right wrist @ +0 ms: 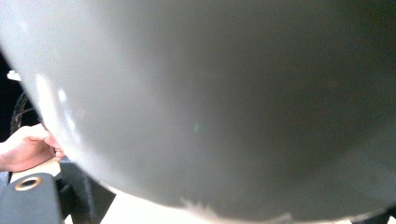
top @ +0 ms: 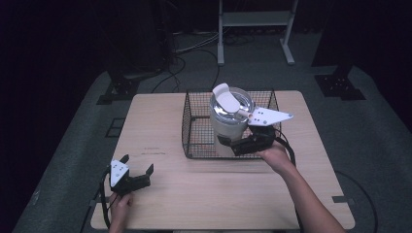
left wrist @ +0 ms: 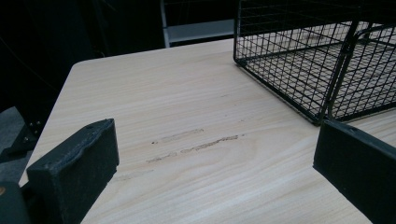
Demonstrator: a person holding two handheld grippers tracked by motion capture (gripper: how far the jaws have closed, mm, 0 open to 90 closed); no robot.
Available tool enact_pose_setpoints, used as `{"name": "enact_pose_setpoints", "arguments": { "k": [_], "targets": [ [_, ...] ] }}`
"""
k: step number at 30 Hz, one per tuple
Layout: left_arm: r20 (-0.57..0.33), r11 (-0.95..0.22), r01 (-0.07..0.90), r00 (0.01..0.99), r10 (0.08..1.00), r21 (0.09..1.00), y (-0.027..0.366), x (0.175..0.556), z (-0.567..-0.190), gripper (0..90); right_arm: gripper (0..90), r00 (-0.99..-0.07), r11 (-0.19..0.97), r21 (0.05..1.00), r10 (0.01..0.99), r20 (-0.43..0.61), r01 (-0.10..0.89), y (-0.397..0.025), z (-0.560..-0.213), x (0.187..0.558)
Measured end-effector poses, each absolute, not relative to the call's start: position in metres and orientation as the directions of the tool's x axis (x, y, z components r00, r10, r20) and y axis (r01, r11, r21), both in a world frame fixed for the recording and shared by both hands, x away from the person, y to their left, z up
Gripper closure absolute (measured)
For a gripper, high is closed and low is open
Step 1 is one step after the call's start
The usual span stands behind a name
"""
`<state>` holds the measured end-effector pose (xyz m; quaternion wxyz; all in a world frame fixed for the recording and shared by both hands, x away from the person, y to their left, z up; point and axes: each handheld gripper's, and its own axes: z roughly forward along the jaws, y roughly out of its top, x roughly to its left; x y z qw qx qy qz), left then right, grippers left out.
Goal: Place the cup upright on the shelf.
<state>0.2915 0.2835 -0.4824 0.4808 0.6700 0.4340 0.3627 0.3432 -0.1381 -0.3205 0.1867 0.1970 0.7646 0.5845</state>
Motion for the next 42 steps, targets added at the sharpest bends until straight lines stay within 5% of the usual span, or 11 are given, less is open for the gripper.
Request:
{"name": "enact_pose_setpoints", "arguments": {
  "k": [42],
  "targets": [
    [0.052, -0.143, 0.23, 0.363, 0.93, 0.963, 0.286, 0.291, -0.482, 0.0, 9.0, -0.816, 0.292, 0.936, 0.578, -0.01, 0.196, -0.09, -0.338, 0.464]
  ]
}}
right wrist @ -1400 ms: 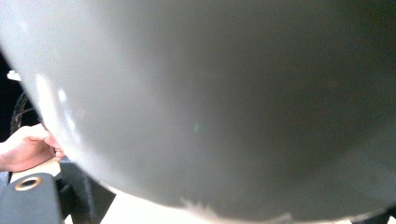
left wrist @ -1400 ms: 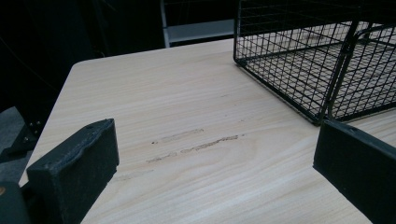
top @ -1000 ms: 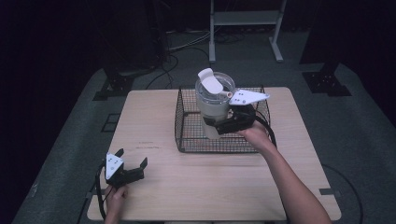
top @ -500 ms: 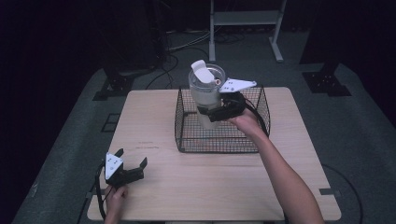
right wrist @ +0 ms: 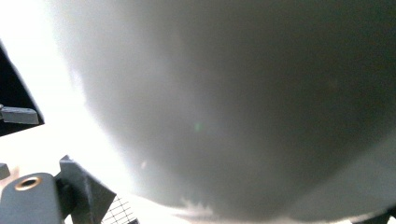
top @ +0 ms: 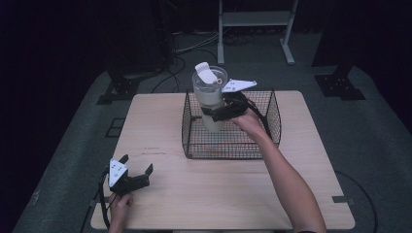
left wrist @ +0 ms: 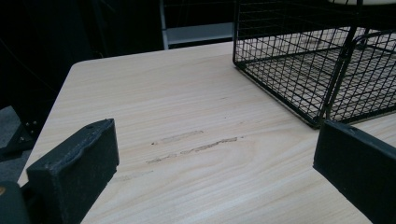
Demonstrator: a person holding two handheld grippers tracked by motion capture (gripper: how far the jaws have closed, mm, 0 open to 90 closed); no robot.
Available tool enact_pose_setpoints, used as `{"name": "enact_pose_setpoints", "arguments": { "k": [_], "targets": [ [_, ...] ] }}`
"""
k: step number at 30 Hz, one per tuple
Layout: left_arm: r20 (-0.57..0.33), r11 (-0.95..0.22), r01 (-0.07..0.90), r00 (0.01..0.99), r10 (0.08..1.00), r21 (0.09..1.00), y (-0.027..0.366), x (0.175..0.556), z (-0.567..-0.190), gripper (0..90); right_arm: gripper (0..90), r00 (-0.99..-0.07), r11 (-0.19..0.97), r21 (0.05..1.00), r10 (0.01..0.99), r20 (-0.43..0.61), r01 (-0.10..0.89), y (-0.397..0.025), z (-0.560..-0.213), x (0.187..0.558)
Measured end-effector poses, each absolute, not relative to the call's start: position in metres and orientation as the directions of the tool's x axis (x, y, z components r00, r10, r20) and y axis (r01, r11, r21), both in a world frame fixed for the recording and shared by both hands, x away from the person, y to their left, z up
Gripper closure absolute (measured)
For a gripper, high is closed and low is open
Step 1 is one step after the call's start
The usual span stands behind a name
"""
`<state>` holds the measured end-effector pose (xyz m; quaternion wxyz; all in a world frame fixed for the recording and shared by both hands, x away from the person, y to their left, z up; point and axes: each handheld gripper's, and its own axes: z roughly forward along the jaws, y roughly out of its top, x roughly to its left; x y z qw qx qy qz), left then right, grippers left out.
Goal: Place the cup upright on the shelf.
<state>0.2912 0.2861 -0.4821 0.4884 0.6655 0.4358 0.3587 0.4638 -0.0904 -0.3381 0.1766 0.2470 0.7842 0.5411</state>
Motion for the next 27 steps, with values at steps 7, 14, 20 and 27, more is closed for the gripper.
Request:
{"name": "enact_pose_setpoints", "arguments": {
  "k": [7, 14, 20, 27],
  "targets": [
    [0.052, -0.143, 0.229, 0.363, 0.93, 0.963, 0.286, 0.291, -0.482, 0.0, 9.0, -0.823, 0.31, 0.922, 0.568, 0.015, 0.231, -0.087, -0.358, 0.48],
    [0.052, -0.144, 0.228, 0.364, 0.93, 0.963, 0.286, 0.291, -0.482, 0.0, 8.9, -0.823, 0.31, 0.915, 0.567, 0.04, 0.258, -0.087, -0.373, 0.491],
    [0.051, -0.141, 0.226, 0.363, 0.93, 0.964, 0.286, 0.291, -0.482, 0.0, 8.9, -0.823, 0.326, 0.907, 0.567, 0.04, 0.268, -0.086, -0.385, 0.499],
    [0.05, -0.14, 0.226, 0.363, 0.931, 0.964, 0.286, 0.291, -0.482, 0.0, 8.9, -0.829, 0.34, 0.899, 0.558, 0.044, 0.277, -0.085, -0.397, 0.506]
  ]
}}
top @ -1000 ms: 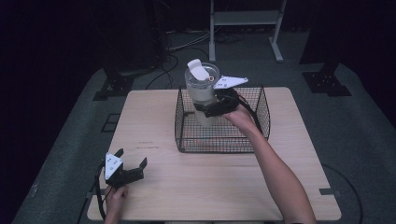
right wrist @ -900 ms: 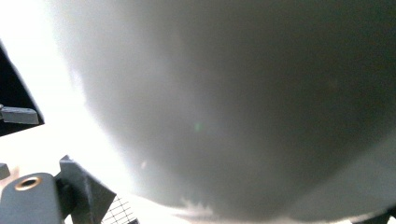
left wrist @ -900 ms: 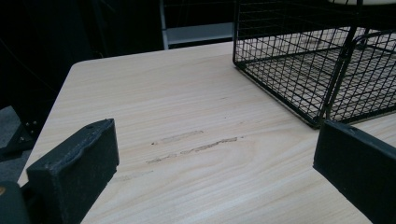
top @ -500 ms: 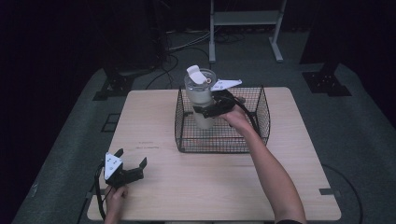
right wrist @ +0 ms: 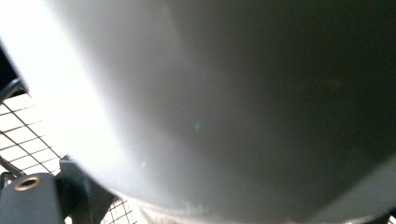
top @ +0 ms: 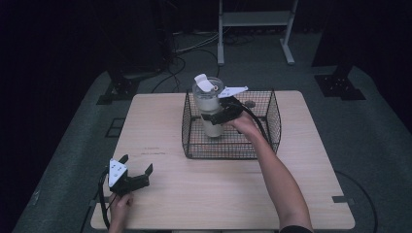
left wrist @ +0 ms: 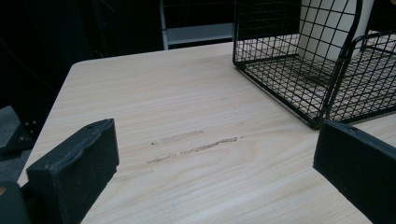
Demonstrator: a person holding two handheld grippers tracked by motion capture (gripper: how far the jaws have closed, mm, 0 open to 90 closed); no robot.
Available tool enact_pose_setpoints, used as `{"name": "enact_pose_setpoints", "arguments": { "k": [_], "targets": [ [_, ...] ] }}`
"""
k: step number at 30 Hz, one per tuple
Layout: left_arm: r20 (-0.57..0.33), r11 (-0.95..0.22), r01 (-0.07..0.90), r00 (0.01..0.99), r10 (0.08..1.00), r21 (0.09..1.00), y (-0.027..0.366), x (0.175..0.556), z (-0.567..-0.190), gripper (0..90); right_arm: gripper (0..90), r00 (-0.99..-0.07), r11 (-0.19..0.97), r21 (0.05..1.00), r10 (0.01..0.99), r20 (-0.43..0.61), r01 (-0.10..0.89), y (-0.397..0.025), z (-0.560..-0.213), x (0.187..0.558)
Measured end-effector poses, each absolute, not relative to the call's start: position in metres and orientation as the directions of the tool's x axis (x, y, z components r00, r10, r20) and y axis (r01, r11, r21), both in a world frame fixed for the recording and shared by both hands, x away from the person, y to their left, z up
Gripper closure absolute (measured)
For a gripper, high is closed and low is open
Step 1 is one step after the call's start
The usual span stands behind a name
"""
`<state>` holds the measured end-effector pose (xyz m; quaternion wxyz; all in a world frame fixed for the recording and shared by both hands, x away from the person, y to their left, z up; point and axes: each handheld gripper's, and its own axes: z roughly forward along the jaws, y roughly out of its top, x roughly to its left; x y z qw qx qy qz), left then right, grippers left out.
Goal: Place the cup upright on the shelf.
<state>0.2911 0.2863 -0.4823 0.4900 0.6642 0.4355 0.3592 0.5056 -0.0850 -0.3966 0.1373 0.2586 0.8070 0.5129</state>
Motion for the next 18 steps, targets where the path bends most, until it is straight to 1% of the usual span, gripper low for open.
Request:
{"name": "enact_pose_setpoints", "arguments": {
  "k": [12, 16, 18],
  "targets": [
    [0.048, -0.138, 0.226, 0.363, 0.93, 0.964, 0.286, 0.291, -0.482, 0.0, 8.9, -0.823, 0.337, 0.895, 0.566, 0.054, 0.291, -0.081, -0.408, 0.514],
    [0.049, -0.14, 0.228, 0.364, 0.93, 0.964, 0.286, 0.291, -0.482, 0.0, 8.8, -0.824, 0.347, 0.894, 0.566, 0.041, 0.283, -0.08, -0.411, 0.516],
    [0.049, -0.14, 0.228, 0.364, 0.93, 0.964, 0.286, 0.291, -0.482, 0.0, 8.8, -0.82, 0.339, 0.893, 0.57, 0.056, 0.297, -0.08, -0.413, 0.517]
  ]
}}
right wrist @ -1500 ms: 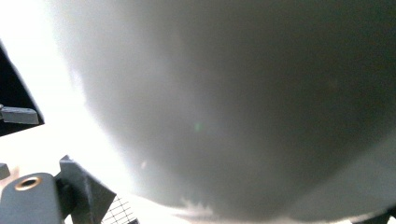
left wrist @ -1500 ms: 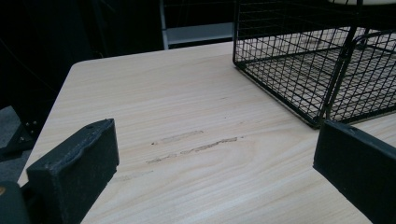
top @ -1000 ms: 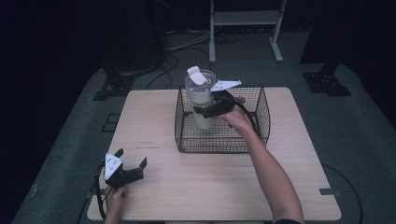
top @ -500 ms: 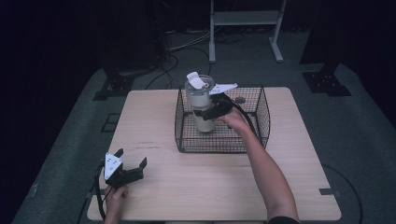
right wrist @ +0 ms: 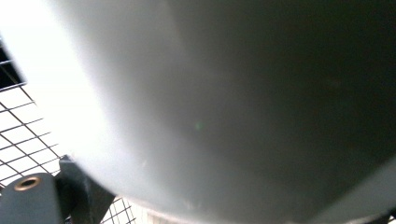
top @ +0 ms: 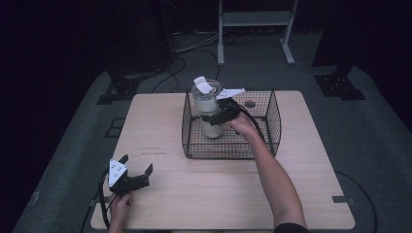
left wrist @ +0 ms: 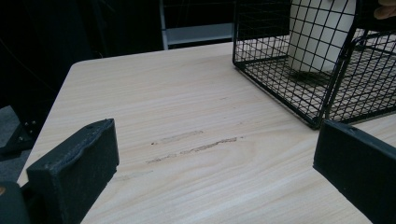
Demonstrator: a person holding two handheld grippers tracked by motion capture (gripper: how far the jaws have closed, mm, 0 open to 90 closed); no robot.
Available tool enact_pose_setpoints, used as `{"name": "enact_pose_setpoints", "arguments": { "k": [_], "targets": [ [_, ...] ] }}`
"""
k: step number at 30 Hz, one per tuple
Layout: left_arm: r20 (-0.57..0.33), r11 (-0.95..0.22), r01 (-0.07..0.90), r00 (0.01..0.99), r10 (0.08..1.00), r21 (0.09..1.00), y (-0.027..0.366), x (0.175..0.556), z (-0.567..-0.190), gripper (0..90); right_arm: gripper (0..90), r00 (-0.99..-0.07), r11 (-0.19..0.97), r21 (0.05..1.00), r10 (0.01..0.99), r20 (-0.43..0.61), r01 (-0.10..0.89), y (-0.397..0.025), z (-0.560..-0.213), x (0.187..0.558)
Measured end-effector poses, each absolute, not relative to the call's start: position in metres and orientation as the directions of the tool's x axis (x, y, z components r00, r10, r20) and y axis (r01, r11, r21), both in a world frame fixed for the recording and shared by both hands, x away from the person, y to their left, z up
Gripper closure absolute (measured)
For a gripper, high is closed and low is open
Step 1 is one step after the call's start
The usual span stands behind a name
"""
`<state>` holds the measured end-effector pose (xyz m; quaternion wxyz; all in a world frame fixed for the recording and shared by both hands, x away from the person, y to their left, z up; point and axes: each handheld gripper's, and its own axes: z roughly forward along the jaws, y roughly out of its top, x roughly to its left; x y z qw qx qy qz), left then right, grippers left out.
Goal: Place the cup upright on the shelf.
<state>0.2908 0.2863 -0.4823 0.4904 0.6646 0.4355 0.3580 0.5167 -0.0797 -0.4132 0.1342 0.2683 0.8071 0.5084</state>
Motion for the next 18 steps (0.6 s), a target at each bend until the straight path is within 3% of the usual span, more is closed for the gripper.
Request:
{"name": "enact_pose_setpoints", "arguments": {
  "k": [18],
  "targets": [
    [0.053, -0.145, 0.225, 0.37, 0.928, 0.964, 0.2857, 0.29, -0.4823, 0.0, 8.4, -0.843, 0.381, 0.88, 0.536, 0.039, 0.283, -0.0785, -0.4229, 0.518]
  ]
}}
